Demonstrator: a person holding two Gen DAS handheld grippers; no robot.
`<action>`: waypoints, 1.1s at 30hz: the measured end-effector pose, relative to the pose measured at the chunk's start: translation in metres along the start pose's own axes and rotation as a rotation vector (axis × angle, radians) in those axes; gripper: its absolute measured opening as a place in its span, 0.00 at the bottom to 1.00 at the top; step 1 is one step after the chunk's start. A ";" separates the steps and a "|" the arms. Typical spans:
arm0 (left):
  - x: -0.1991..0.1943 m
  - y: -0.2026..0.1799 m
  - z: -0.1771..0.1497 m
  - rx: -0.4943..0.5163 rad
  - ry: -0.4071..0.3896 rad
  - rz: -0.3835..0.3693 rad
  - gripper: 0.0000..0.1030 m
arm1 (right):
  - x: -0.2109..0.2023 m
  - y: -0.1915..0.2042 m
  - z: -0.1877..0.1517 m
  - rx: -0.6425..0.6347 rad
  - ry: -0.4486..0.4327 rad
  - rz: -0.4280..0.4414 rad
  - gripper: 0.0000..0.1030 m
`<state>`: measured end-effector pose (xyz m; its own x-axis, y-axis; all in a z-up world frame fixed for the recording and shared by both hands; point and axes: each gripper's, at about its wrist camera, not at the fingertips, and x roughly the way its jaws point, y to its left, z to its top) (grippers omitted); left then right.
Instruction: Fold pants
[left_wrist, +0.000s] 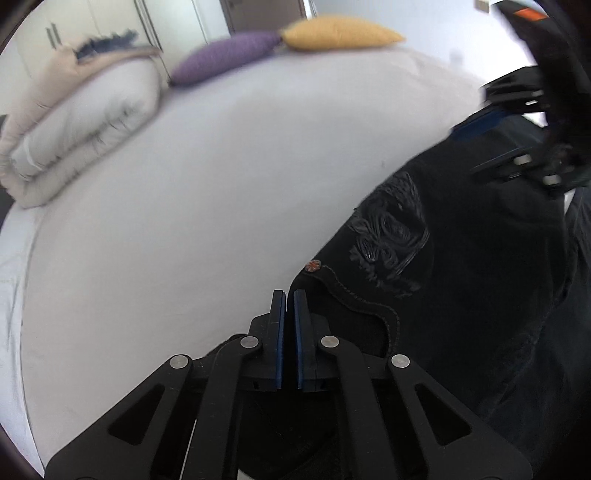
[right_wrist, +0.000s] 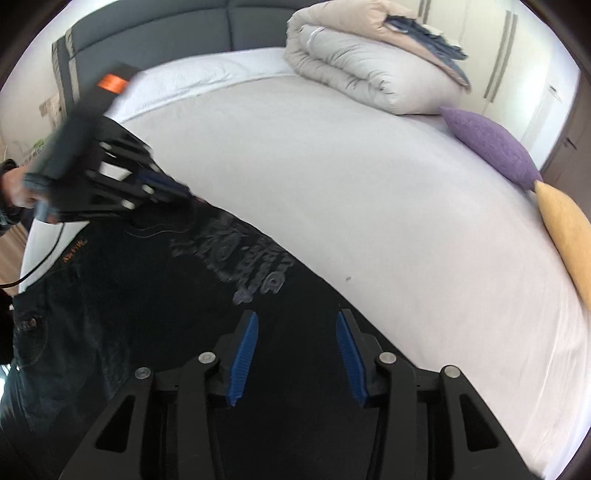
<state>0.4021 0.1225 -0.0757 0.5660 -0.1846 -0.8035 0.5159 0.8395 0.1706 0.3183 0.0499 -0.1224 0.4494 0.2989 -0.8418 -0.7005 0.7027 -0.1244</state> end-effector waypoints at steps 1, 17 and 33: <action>-0.008 0.000 0.001 0.007 -0.016 0.013 0.03 | 0.004 -0.002 0.004 -0.013 0.011 -0.011 0.46; -0.079 -0.043 -0.032 0.050 -0.186 0.115 0.03 | 0.034 -0.003 0.030 -0.166 0.136 0.023 0.34; -0.106 -0.040 -0.054 -0.039 -0.206 0.087 0.03 | 0.000 0.056 0.028 -0.109 0.035 -0.030 0.06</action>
<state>0.2864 0.1364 -0.0280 0.7291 -0.2077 -0.6522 0.4361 0.8754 0.2088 0.2941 0.1075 -0.1143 0.4524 0.2546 -0.8547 -0.7443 0.6357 -0.2046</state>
